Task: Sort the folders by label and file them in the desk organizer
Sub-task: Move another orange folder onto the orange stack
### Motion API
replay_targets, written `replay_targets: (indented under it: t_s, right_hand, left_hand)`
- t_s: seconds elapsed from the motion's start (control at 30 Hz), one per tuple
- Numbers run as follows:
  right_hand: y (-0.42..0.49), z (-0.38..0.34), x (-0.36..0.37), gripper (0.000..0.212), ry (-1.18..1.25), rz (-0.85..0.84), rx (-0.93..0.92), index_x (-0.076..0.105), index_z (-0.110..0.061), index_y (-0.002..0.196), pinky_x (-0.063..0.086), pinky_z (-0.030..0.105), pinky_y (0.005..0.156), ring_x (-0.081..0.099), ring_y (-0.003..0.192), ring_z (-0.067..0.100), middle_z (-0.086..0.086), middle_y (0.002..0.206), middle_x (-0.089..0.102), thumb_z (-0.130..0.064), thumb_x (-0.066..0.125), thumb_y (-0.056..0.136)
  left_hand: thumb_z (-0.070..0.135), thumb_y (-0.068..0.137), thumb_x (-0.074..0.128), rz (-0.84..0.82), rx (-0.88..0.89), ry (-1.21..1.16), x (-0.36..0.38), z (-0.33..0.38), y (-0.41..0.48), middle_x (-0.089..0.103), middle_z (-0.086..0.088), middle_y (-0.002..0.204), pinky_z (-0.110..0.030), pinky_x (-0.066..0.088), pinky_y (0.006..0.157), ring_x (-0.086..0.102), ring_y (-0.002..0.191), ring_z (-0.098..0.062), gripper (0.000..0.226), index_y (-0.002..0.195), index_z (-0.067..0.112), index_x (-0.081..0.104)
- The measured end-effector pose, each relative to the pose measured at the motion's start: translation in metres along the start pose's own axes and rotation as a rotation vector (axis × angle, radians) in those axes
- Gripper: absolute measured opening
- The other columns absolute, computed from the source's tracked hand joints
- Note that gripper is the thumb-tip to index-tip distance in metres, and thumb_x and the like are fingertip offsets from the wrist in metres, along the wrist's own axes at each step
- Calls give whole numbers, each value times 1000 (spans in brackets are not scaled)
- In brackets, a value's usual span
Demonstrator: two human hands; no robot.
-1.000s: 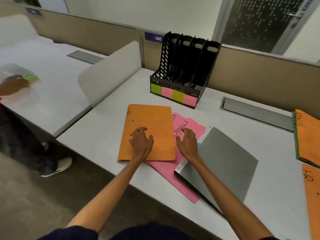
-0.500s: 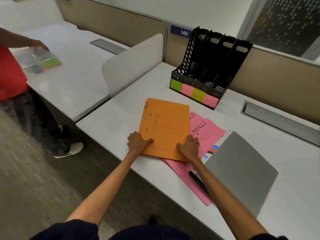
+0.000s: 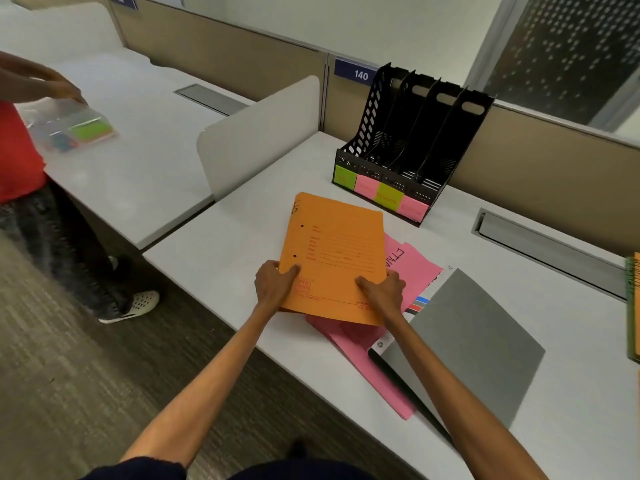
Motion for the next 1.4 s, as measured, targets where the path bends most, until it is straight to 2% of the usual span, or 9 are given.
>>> replay_targets:
  t_s: [0.17, 0.3, 0.47, 0.63, 0.77, 0.87, 1.13, 1.23, 1.4]
  right_hand:
    - [5, 7, -27, 76, 130, 131, 22, 35, -16, 136, 45, 37, 86, 53, 113, 30, 8, 135, 38, -49, 72, 78]
    - [7, 21, -59, 73, 237, 245, 74, 33, -18, 139, 45, 40, 91, 52, 117, 32, 9, 139, 35, -49, 68, 82]
    - [8, 38, -108, 69, 295, 384, 54, 33, -19, 140, 45, 46, 94, 49, 120, 31, 10, 141, 34, -48, 66, 86]
    - [5, 71, -155, 63, 310, 482, 85, 35, -18, 140, 45, 48, 96, 48, 124, 33, 11, 143, 36, -49, 58, 91]
    - [0, 99, -191, 63, 350, 566, 126, 35, -18, 141, 45, 51, 98, 48, 125, 34, 12, 143, 37, -50, 56, 92]
    - [-3, 124, -220, 62, 356, 603, 173, 35, -19, 141, 45, 52, 98, 48, 124, 35, 12, 143, 36, -51, 55, 92]
    - [-18, 197, -289, 56, 407, 718, 255, 37, -22, 139, 46, 49, 96, 48, 122, 32, 9, 140, 36, -51, 53, 93]
    - [-26, 224, -318, 55, 413, 812, 263, 39, -21, 138, 43, 42, 92, 46, 123, 31, 9, 140, 36, -49, 54, 93]
    - [-45, 269, -368, 59, 404, 929, 349, 40, -15, 140, 43, 45, 97, 47, 122, 32, 11, 140, 36, -46, 57, 93]
  left_hand:
    - [47, 85, 67, 101, 162, -130, 14, 48, -12, 69, -7, 114, -28, 47, 78, 66, 99, -23, 52, 120, 9, 61]
    - [47, 87, 65, 54, 332, -209, 40, 87, -28, 68, -1, 113, -30, 54, 81, 65, 95, -15, 47, 120, 13, 61]
    - [46, 88, 64, -11, 458, -268, 77, 119, -56, 63, 12, 103, -19, 52, 72, 63, 85, -6, 39, 115, 18, 58]
    - [45, 84, 69, -60, 493, -318, 121, 146, -92, 61, 15, 101, -16, 49, 69, 62, 83, -2, 33, 107, 28, 54]
    - [45, 82, 70, -129, 497, -342, 158, 165, -121, 62, 15, 100, -29, 57, 72, 65, 86, -8, 35, 108, 27, 55]
    - [45, 82, 70, -180, 518, -345, 187, 176, -143, 64, 11, 101, -30, 58, 71, 65, 87, -9, 36, 108, 25, 56]
    - [54, 82, 68, -373, 533, -369, 256, 198, -211, 60, 19, 103, -17, 52, 73, 64, 87, -2, 39, 111, 33, 51]
    - [57, 82, 67, -448, 517, -385, 282, 206, -240, 58, 26, 102, -9, 49, 67, 63, 86, 5, 41, 112, 37, 48]
    - [56, 89, 57, -577, 476, -371, 329, 212, -289, 62, 16, 109, -33, 60, 78, 66, 91, -7, 37, 115, 33, 45]
Point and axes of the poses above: each hand's wrist, its own y-axis towards the middle knuckle, its own x-axis out of the palm, z = x × y, the point moved 1 cm from there along y, towards the middle knuckle
